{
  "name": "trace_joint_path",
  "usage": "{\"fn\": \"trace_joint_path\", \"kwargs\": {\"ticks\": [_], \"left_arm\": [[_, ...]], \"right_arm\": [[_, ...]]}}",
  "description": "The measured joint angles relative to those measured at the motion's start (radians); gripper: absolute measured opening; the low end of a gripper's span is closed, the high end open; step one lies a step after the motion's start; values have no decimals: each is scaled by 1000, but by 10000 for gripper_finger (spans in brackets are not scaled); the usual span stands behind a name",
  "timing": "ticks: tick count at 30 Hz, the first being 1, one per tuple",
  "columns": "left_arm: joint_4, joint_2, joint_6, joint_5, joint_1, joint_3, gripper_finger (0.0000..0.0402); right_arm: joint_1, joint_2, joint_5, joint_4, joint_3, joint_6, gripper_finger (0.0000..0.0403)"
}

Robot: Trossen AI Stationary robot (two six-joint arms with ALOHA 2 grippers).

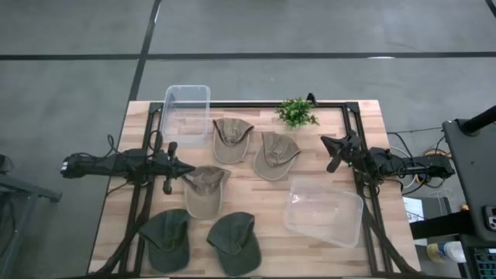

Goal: Pick & Place hat
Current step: Put the top right brown cap into the bottom transparent bin

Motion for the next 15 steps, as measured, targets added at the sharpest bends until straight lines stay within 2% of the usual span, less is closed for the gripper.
{"fn": "trace_joint_path", "kwargs": {"ticks": [8,11,15], "left_arm": [[0,0,0,0,0,0,0],[0,0,0,0,0,0,0],[0,0,0,0,0,0,0]], "right_arm": [[0,22,-2,-17,0,86,9],[0,42,-8,-47,0,174,9],[0,89,-94,-47,0,289,14]]}}
